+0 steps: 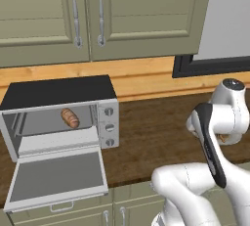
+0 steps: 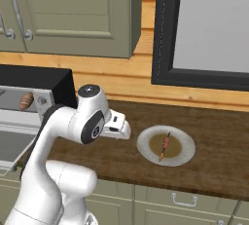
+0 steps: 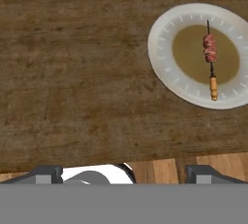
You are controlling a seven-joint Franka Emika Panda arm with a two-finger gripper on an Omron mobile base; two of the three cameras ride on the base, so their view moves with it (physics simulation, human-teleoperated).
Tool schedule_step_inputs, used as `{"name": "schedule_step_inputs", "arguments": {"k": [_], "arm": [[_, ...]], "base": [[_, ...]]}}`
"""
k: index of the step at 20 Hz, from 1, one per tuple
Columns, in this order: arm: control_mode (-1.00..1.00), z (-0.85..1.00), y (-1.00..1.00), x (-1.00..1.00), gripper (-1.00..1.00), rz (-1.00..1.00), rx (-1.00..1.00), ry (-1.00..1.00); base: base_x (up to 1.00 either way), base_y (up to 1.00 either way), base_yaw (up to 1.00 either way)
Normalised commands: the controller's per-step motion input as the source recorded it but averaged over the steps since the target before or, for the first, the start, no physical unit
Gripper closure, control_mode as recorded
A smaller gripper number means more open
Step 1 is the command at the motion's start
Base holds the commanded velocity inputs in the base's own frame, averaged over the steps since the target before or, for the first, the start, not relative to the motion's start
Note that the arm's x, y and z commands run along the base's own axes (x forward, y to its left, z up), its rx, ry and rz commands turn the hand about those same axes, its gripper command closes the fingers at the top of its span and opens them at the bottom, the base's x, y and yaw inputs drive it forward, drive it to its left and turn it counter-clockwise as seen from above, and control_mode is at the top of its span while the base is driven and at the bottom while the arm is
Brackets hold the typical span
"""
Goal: Pick up the kebab skewer and baguette bread, and place them inside the toaster oven. Close the toaster oven door and start by setting the timer.
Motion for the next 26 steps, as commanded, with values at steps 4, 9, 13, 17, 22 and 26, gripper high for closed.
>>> {"name": "schedule_step_inputs", "arguments": {"k": [4,9,13,17,22,26], "arm": [[-1.00,0.00,-0.57,0.00,-1.00,0.00,0.00,0.01],[-1.00,-0.14,-0.48,0.02,-1.00,0.00,0.00,0.01],[-1.00,-0.23,-0.59,0.00,-1.00,0.00,0.01,0.00],[-1.00,-0.30,-0.56,0.14,-1.00,0.00,0.04,0.01],[-1.00,-0.29,-0.52,0.34,-1.00,0.00,0.00,0.01],[-1.00,-0.16,-0.32,0.40,-1.00,0.00,0.00,0.05]], "base": [[0.00,0.00,0.00],[0.00,0.00,0.00],[0.00,0.00,0.00],[0.00,0.00,0.00],[0.00,0.00,0.00],[0.00,0.00,0.00]]}}
